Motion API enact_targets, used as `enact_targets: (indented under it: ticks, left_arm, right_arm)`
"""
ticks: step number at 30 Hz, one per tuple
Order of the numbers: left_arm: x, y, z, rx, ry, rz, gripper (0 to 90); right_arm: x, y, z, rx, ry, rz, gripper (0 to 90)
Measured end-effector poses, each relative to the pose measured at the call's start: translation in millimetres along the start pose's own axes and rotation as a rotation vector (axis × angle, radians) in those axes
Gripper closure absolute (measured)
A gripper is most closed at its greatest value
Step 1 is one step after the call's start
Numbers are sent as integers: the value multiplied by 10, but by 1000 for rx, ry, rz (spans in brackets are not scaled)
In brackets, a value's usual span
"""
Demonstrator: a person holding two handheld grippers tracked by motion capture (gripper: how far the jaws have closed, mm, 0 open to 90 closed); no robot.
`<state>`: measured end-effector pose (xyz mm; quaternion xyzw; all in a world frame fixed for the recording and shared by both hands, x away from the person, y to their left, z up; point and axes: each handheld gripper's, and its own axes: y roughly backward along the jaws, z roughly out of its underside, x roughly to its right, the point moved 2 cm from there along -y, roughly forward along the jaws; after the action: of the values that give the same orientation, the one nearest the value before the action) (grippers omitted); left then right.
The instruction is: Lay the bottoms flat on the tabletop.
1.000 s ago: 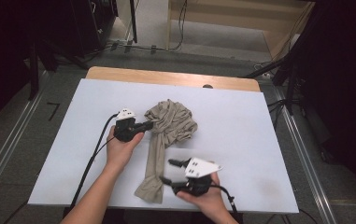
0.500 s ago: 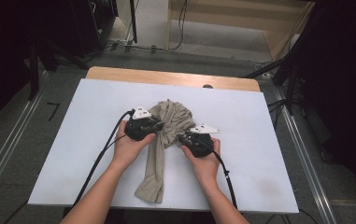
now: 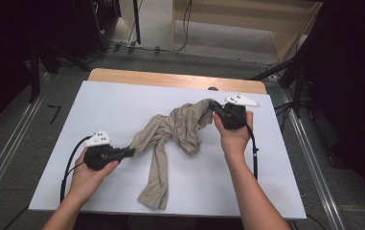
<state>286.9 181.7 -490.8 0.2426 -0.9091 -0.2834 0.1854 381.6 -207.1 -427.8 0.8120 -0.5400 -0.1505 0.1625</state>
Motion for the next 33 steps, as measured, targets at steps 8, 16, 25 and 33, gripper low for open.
enact_targets:
  ticks: [8, 16, 25, 33]
  left_arm:
    - [36, 57, -52, 62, 1, 23, 441]
    - [-96, -380, -313, 55, 32, -43, 304]
    - [153, -750, -199, -107, 30, 70, 858]
    - [649, -770, -92, -159, -94, 271, 872]
  right_arm:
    - [83, -251, -123, -34, -70, 20, 328]
    - [-350, -96, 443, -95, 10, -90, 285]
    - [-973, -354, 947, -256, 119, -220, 252]
    - [-903, -383, 977, -291, 152, -127, 715]
